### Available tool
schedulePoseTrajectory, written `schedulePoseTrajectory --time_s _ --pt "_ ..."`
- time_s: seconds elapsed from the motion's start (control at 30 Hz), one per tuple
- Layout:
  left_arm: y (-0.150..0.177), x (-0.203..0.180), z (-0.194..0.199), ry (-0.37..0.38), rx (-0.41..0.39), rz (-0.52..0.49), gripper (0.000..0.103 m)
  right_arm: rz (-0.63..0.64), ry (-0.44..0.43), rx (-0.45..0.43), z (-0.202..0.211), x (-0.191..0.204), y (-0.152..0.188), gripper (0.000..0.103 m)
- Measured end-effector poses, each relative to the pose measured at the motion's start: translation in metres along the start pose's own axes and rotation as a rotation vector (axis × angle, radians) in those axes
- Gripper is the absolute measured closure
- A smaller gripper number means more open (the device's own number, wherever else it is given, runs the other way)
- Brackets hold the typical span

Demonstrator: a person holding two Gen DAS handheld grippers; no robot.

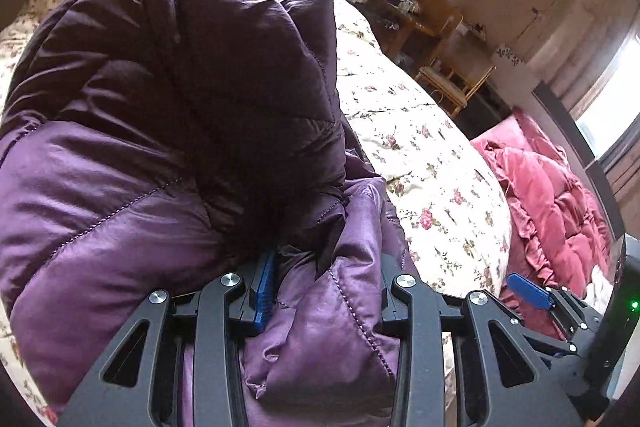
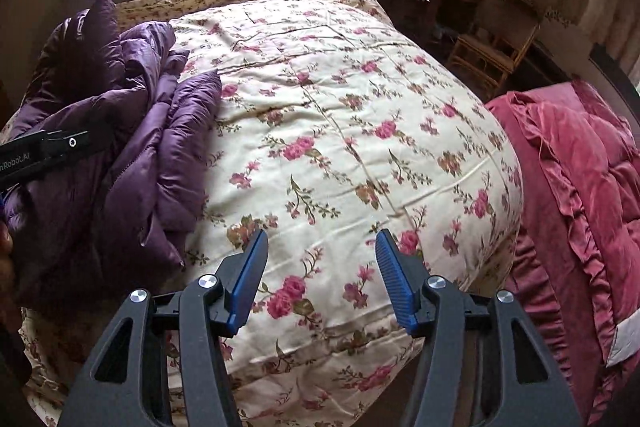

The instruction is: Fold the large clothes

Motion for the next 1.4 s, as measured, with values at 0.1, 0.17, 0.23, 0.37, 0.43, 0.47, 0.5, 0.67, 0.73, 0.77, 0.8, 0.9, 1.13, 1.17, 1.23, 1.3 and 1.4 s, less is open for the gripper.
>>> schedulePoseTrajectory --time_s 0.1,0.17,0.23,0.37,0.43,0.47,0.5,0.67,0.73,0.77,0.8,0.9,1.13,1.17,1.23,1.3,1.4 --pt "-0.010 -0.003 0.011 0.032 -0.010 -0.002 0.048 0.001 0.021 -0.003 0.003 0.001 0.003 0.047" --pt "-0.011 -0.010 0.016 0.050 -0.026 -0.009 0.039 0.010 0.044 -0.011 0.007 0.004 0.005 0.047" --pt "-0.011 -0.010 0.028 0.060 -0.047 -0.018 0.035 0.024 0.072 -0.023 0.010 0.006 0.004 0.047" --pt "-0.011 -0.007 0.055 0.085 -0.086 -0.016 0.035 0.073 0.102 -0.044 0.019 0.019 0.004 0.047" --pt "-0.011 -0.001 0.077 0.112 -0.125 -0.008 0.030 0.090 0.105 -0.052 0.023 0.026 0.003 0.047" --pt "-0.012 0.002 0.084 0.118 -0.139 -0.004 0.029 0.102 0.107 -0.056 0.026 0.031 0.002 0.047" --pt "-0.012 0.008 0.097 0.122 -0.159 0.002 0.029 0.115 0.109 -0.060 0.028 0.035 0.001 0.047" --pt "-0.009 0.054 0.138 0.102 -0.229 0.065 0.029 0.156 0.091 -0.088 0.041 0.056 -0.004 0.045" --pt "-0.007 0.081 0.141 0.035 -0.243 0.113 0.029 0.177 0.068 -0.107 0.051 0.072 -0.009 0.043" --pt "-0.006 0.094 0.140 -0.003 -0.244 0.135 0.029 0.189 0.053 -0.118 0.055 0.081 -0.011 0.042" --pt "-0.004 0.113 0.137 -0.040 -0.235 0.168 0.029 0.199 0.044 -0.127 0.058 0.087 -0.013 0.042" --pt "0.002 0.146 0.128 -0.139 -0.220 0.209 0.029 0.240 -0.003 -0.156 0.070 0.117 -0.022 0.040" --pt "0.007 0.179 0.104 -0.245 -0.184 0.204 0.029 0.338 -0.092 -0.182 0.077 0.180 -0.037 0.039" --pt "0.006 0.179 0.100 -0.244 -0.180 0.206 0.029 0.346 -0.097 -0.179 0.075 0.186 -0.039 0.039" --pt "0.006 0.181 0.095 -0.242 -0.169 0.212 0.029 0.358 -0.108 -0.173 0.070 0.195 -0.042 0.039" --pt "0.004 0.181 0.091 -0.248 -0.165 0.209 0.029 0.374 -0.115 -0.162 0.063 0.202 -0.043 0.039" --pt "0.001 0.183 0.087 -0.249 -0.163 0.203 0.029 0.395 -0.111 -0.126 0.046 0.208 -0.042 0.048"
Point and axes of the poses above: each gripper's, at about its wrist camera, not at the fingertips, and z roughly against the way its jaws point, x to its left, y to its underside, the point moved 6 cm from there along -z, roughly the way its jaws point, and after that the axes turned 14 degrees about -y, right-handed, at the moved point
